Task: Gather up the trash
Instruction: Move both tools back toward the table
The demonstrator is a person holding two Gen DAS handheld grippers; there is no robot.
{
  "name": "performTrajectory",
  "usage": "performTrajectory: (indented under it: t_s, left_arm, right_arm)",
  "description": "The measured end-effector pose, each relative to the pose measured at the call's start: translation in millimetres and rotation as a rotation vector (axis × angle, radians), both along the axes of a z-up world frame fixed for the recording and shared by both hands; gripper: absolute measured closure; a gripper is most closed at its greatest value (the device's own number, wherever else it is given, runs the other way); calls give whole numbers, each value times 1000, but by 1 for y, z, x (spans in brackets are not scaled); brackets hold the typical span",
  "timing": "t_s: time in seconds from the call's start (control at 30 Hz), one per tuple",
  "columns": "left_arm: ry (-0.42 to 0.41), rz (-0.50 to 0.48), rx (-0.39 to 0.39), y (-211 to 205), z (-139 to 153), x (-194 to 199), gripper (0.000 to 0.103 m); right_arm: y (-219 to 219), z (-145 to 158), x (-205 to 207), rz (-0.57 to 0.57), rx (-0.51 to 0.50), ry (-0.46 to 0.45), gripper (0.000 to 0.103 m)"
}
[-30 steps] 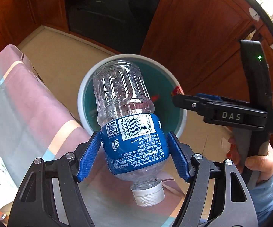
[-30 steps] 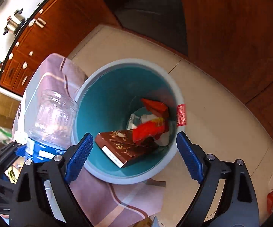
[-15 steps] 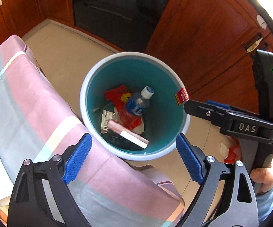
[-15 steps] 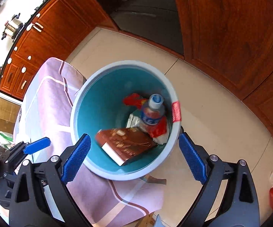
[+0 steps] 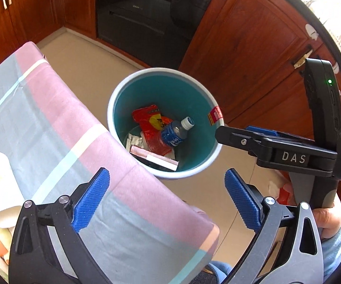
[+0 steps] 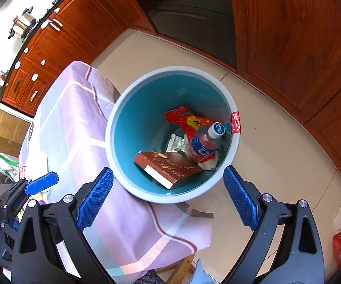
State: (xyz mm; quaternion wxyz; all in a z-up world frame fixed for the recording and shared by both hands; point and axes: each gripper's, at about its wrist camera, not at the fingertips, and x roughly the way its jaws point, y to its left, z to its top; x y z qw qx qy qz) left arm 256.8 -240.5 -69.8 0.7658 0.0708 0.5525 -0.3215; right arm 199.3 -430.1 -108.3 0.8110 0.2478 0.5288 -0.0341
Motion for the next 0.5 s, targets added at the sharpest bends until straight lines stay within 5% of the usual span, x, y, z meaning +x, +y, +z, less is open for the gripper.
performTrajectory:
  t_s: [0.5]
  left_arm:
    - [-83,126,5,107,35,-42,4]
  right_arm:
    - [88,35,-11,134,-23,-31,8]
